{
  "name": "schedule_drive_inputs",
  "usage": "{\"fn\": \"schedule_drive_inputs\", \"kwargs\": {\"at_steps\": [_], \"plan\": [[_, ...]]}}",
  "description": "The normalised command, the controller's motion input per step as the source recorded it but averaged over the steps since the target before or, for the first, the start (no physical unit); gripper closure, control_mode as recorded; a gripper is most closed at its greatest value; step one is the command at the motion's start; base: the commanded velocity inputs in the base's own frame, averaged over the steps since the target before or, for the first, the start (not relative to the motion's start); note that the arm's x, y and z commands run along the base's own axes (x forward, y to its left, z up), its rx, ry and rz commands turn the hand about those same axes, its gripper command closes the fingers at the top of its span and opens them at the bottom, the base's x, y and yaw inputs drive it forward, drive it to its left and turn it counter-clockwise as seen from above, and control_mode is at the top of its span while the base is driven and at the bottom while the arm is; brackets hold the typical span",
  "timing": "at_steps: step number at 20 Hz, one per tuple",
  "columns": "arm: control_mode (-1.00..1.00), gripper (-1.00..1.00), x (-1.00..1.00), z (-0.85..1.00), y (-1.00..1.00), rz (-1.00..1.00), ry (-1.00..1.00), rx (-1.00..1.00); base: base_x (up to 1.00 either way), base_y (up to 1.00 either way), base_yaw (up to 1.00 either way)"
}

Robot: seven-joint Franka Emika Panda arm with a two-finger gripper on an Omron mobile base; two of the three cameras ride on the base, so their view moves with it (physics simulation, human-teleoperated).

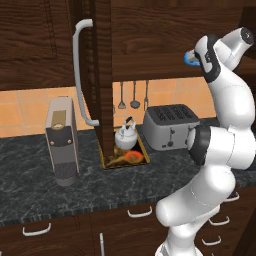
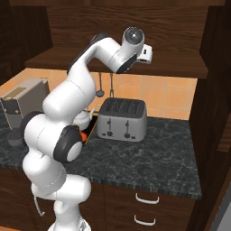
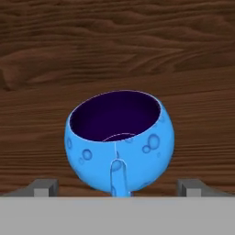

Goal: Pick the kettle from the counter and place it on the tray. Then pick the mug from the cabinet and place it on the tray. Then close the cabinet doors.

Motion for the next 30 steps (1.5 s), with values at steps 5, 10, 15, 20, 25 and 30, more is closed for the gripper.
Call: {"fn": "schedule_drive_inputs", "kwargs": {"at_steps": [5,10,15,20,25,30], "plan": [[-1.0,-1.0,0.17,0.0,-0.06,0.0,0.0,0.0,0.0,0.0,0.0],[-1.0,-1.0,-0.02,0.0,-0.03,0.0,0.0,0.0,0.0,0.0,0.0],[-1.0,-1.0,-0.01,0.0,0.0,0.0,0.0,0.0,0.0,0.0,0.0],[-1.0,1.0,0.02,-0.02,0.0,0.0,0.0,-0.01,0.0,0.0,0.0],[-1.0,1.0,0.03,-0.01,0.0,0.0,-0.01,-0.03,0.0,0.0,0.0],[-1.0,1.0,-0.01,0.0,0.0,0.0,-0.04,-0.02,0.0,0.0,0.0]]}}
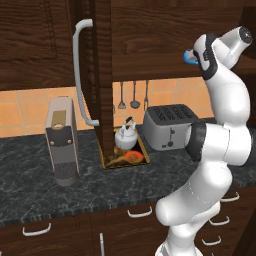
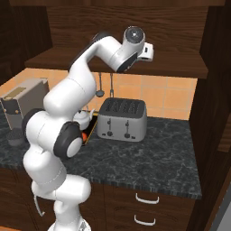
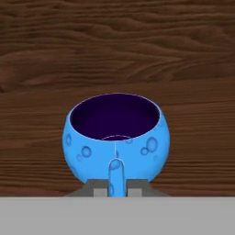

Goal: Pick the kettle from the counter and place it on the tray. Then pick the mug from the cabinet and place it on the tray. Then close the cabinet doors.

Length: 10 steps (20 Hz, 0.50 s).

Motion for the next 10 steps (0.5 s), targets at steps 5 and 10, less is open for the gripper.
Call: {"fn": "schedule_drive_inputs", "kwargs": {"at_steps": [5,10], "plan": [[-1.0,1.0,-0.56,0.0,0.0,0.0,-0.06,0.0,0.0,0.0,0.0],[-1.0,1.0,-1.0,0.0,0.03,0.0,-0.09,0.0,0.0,0.0,0.0]]}}
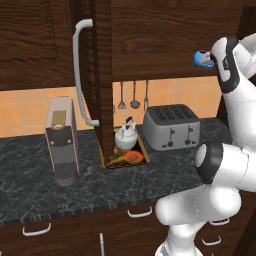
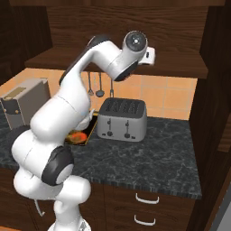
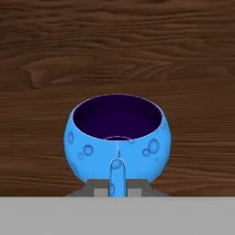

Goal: Pick the kettle from the counter and place it on the tray. Then pick the mug from the cabinet and place it on the tray. Then close the cabinet doors.

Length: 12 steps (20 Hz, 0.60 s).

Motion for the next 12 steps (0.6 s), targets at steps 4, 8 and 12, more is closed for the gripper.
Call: {"fn": "schedule_drive_inputs", "kwargs": {"at_steps": [4,8,12], "plan": [[-1.0,1.0,-1.0,0.0,0.1,0.0,-0.01,0.01,0.0,0.0,0.0],[-1.0,1.0,-0.97,-0.03,0.22,0.0,0.0,0.01,0.0,0.0,0.0],[-1.0,1.0,-0.96,-0.28,0.42,0.02,-0.01,-0.01,0.0,0.0,0.0]]}}
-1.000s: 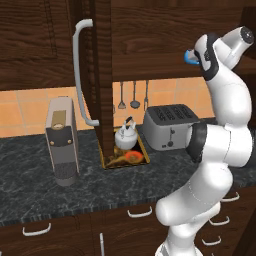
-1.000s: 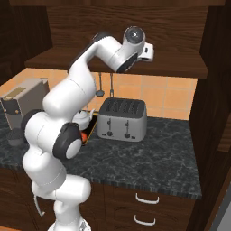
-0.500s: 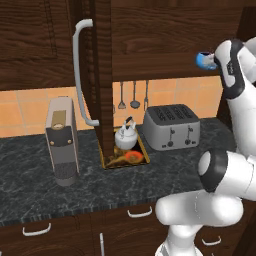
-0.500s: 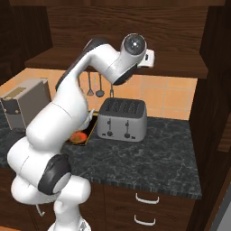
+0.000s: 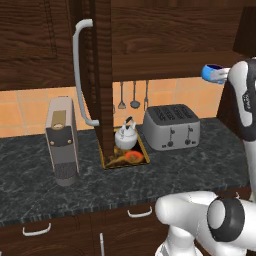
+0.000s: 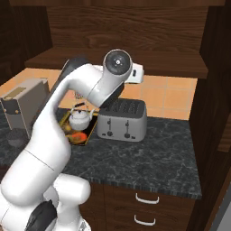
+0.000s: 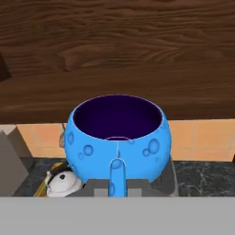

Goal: Pick the kettle from the counter and place it on the tray. Then pick the mug from the cabinet and place it on the tray. Then close the cabinet doors.

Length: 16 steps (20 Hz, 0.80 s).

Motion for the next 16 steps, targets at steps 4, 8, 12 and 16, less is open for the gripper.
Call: {"fn": "schedule_drive_inputs", "kwargs": {"at_steps": [4,8,12,16], "plan": [[-1.0,1.0,-0.88,-0.51,0.59,0.01,0.0,-0.03,0.0,0.0,0.0],[-1.0,1.0,-0.69,-0.59,0.73,0.08,-0.09,-0.09,0.0,0.0,0.0],[-1.0,1.0,-0.4,-0.68,0.82,0.2,-0.1,-0.09,0.0,0.0,0.0],[-1.0,1.0,-0.06,-0.71,0.78,0.24,0.0,-0.02,0.0,0.0,0.0]]}}
